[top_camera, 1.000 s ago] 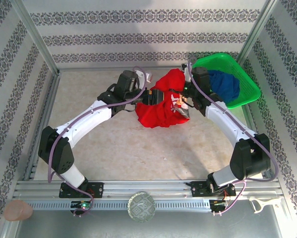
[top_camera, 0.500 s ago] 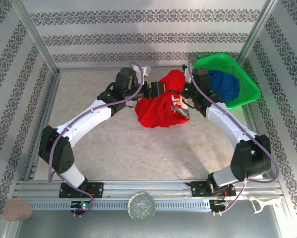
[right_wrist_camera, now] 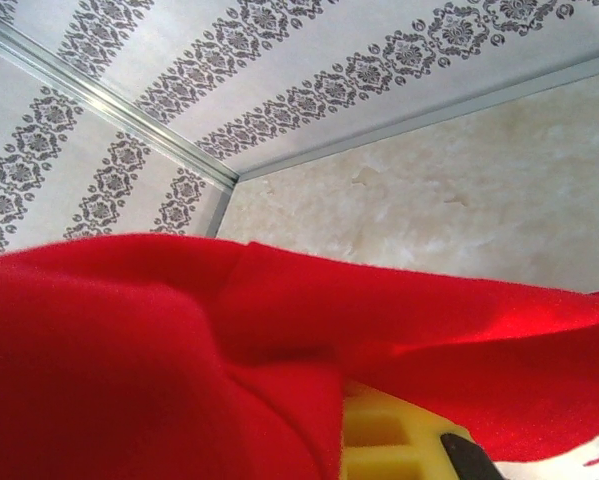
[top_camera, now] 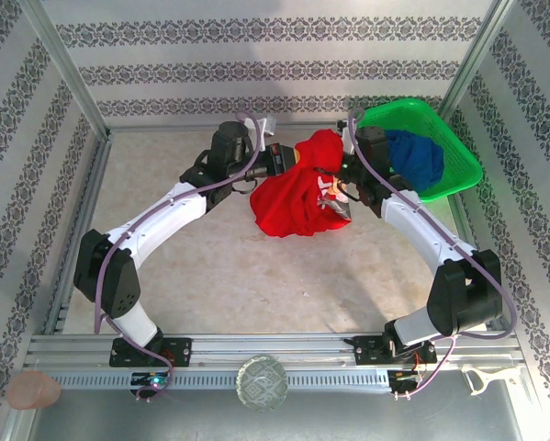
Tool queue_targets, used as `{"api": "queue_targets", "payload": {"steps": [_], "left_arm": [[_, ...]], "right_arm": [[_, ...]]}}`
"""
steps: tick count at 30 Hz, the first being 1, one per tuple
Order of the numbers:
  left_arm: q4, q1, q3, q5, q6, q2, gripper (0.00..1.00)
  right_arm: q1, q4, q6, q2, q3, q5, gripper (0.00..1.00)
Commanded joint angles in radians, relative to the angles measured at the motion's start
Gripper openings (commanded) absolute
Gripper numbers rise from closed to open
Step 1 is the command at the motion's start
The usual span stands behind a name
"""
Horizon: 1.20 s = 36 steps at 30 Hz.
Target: Fold the inside-out t-shirt
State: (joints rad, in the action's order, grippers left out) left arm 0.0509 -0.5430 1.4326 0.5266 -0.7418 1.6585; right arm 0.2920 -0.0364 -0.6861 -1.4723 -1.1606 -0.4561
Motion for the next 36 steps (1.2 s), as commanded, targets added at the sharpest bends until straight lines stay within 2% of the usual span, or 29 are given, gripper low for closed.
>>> {"api": "queue_targets", "payload": {"steps": [1,3,6,7,9,13,21,23,26,31,34,36], "left_arm": [[0.148,0.044,-0.030,0.027,-0.107,-0.094,0.00],[0.185,0.071,-0.055,0.018,-0.147,-0.129,0.03],[0.177,0.092,-0.068,0.023,-0.161,-0.151,0.57],[0.171,0.093,-0.070,0.026,-0.157,-0.151,0.65],[0.162,0.093,-0.080,0.043,-0.162,-0.144,0.71],[0.198,0.085,-0.132,0.060,-0.199,-0.130,0.73],[0.184,0.022,-0.189,0.059,-0.173,-0.099,0.75],[0.169,0.006,-0.196,0.060,-0.153,-0.089,0.81],[0.163,-0.009,-0.207,0.050,-0.143,-0.071,0.83],[0.174,-0.009,-0.126,0.050,-0.138,-0.009,0.83],[0.175,-0.007,-0.052,0.058,-0.136,0.035,0.69],[0.185,-0.005,-0.011,0.071,-0.143,0.060,0.51]], "right_arm": [[-0.022,-0.007,-0.016,0.011,0.018,0.038,0.00],[-0.033,-0.007,-0.023,0.008,0.021,0.037,0.00],[-0.034,-0.006,-0.023,0.008,0.010,0.024,0.00],[-0.034,-0.006,-0.023,0.007,0.006,0.021,0.00],[-0.034,-0.006,-0.025,0.006,-0.002,0.015,0.00],[-0.034,-0.007,-0.026,0.006,-0.008,0.010,0.00],[-0.034,-0.003,-0.029,0.003,-0.016,0.008,0.00],[-0.034,-0.002,-0.029,0.003,-0.020,0.007,0.00],[-0.034,-0.002,-0.031,0.001,-0.029,0.000,0.00],[-0.035,0.022,-0.029,-0.011,-0.099,-0.028,0.00],[-0.036,0.029,-0.033,-0.013,-0.126,-0.035,0.00],[-0.037,0.030,-0.038,-0.014,-0.127,-0.034,0.00]]}}
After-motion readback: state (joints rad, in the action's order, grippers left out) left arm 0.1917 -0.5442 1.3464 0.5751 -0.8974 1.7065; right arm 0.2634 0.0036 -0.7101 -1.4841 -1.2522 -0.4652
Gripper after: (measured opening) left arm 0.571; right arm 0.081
